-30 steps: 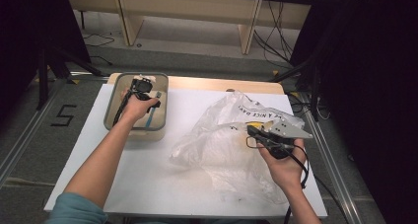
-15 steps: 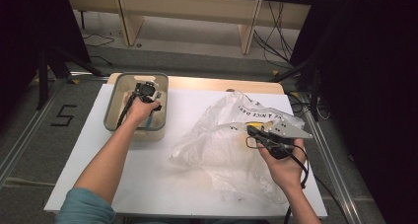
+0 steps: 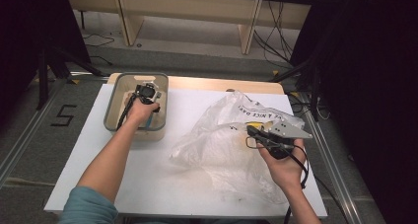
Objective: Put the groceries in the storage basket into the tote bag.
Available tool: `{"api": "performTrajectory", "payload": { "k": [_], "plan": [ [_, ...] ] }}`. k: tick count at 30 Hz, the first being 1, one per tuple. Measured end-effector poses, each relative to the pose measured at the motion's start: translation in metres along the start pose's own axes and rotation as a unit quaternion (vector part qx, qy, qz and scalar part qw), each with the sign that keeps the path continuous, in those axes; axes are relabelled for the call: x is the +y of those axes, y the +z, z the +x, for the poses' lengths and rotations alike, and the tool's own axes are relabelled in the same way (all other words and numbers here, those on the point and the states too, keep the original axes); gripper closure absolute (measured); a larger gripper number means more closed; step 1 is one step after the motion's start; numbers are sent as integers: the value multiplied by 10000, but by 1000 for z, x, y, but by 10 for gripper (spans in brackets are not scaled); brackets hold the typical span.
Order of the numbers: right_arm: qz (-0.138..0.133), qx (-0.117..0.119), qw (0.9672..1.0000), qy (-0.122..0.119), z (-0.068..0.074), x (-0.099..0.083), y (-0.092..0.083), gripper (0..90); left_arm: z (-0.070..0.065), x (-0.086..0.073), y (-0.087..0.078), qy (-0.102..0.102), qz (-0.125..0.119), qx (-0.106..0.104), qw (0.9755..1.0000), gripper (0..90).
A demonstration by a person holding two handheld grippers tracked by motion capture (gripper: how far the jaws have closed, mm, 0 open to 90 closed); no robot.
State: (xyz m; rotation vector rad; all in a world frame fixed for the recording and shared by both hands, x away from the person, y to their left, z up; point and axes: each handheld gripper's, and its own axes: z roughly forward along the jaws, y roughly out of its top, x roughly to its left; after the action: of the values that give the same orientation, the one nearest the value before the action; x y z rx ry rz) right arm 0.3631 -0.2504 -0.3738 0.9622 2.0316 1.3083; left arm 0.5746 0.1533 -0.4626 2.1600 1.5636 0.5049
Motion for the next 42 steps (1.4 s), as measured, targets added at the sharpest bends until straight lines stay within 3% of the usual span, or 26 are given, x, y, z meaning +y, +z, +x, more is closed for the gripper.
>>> {"api": "performTrajectory", "payload": {
  "k": [10, 22, 38, 42],
  "plan": [
    [-3, 2, 10000, -9, 0, 0, 0, 900, 0, 0, 4, 58, 76, -9, 10000, 650],
    [1, 3, 10000, -14, 0, 0, -1, 900, 1, 0, 3, -75, 125, -69, 9999, 742],
    [-2, 7, 10000, -17, 0, 0, -1, 900, 1, 1, 3, -221, 174, 41, 9996, 803],
    [-1, 4, 10000, -17, 0, 0, -1, 900, -1, 1, 3, -260, 217, 152, 9993, 809]
  ]
}}
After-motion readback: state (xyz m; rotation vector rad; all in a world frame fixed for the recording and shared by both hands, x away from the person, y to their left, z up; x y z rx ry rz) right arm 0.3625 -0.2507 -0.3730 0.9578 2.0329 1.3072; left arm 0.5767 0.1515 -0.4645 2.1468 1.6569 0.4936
